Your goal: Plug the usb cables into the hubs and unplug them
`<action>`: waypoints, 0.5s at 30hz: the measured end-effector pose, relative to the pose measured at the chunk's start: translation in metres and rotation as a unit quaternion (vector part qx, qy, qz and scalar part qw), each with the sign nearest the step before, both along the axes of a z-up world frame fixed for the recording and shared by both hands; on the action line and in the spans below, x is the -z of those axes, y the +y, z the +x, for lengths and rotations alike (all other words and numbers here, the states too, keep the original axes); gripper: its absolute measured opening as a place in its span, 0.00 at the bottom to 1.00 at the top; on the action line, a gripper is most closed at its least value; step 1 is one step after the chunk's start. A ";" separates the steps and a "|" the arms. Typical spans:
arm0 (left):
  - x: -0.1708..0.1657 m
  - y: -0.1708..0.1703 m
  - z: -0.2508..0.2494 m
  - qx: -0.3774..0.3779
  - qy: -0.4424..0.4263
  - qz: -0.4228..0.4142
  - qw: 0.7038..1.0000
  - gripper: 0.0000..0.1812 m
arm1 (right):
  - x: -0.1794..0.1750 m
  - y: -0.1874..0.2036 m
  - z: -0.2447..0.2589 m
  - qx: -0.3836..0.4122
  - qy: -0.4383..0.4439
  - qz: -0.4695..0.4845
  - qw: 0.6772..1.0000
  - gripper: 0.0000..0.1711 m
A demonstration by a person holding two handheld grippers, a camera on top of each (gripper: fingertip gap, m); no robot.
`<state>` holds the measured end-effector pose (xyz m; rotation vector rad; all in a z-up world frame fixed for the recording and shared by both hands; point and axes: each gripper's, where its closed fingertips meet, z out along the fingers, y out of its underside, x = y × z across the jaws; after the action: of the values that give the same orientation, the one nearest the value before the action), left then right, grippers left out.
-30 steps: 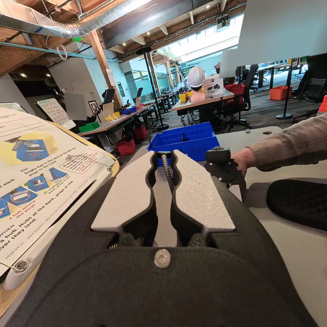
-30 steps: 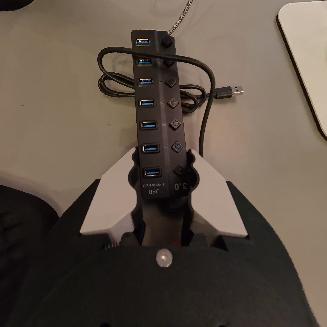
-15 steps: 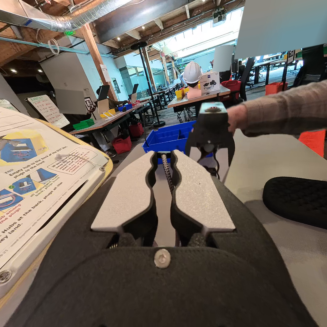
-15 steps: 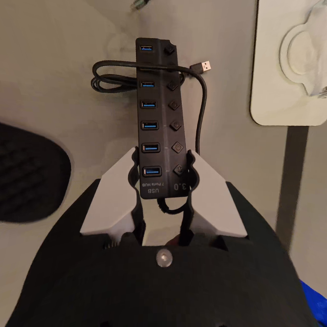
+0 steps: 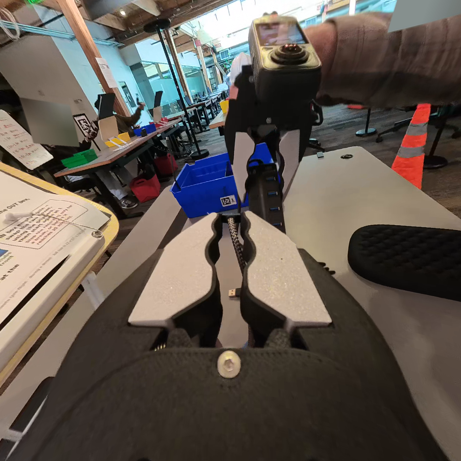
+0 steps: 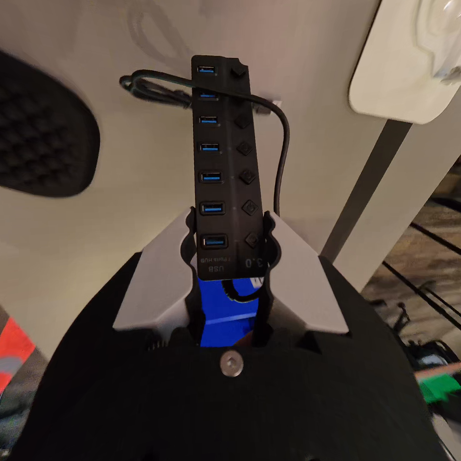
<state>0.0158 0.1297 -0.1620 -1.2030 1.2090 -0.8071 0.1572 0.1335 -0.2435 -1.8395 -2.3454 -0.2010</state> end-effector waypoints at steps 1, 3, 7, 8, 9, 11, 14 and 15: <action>0.001 -0.001 0.002 0.002 0.002 0.000 1.000 0.07 | -0.003 -0.001 0.008 0.000 -0.031 0.002 1.000 0.30; 0.004 -0.002 0.004 0.003 0.009 0.002 1.000 0.08 | -0.010 -0.003 0.024 0.003 -0.093 0.008 0.996 0.30; 0.008 -0.003 0.007 0.008 0.016 -0.001 1.000 0.08 | -0.014 -0.006 0.043 0.004 -0.174 0.016 0.985 0.30; 0.009 -0.004 0.008 0.010 0.017 -0.003 1.000 0.08 | -0.012 -0.007 0.046 0.003 -0.189 0.014 0.982 0.31; 0.012 -0.004 0.010 0.011 0.020 -0.005 1.000 0.08 | -0.009 -0.007 0.048 0.002 -0.203 0.015 0.979 0.31; 0.017 -0.005 0.014 0.016 0.027 -0.006 1.000 0.07 | -0.002 -0.009 0.049 -0.002 -0.227 0.015 0.974 0.31; 0.021 -0.005 0.016 0.017 0.032 -0.009 0.999 0.08 | 0.008 -0.011 0.044 -0.016 -0.254 0.015 0.967 0.31; 0.021 -0.004 0.015 0.017 0.031 -0.010 0.999 0.08 | 0.010 -0.011 0.042 -0.022 -0.263 0.017 0.964 0.30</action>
<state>0.0305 0.1255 -0.1834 -1.2342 1.2778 -0.8133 0.1992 0.1222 -0.2539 -1.8934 -2.6834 -0.8089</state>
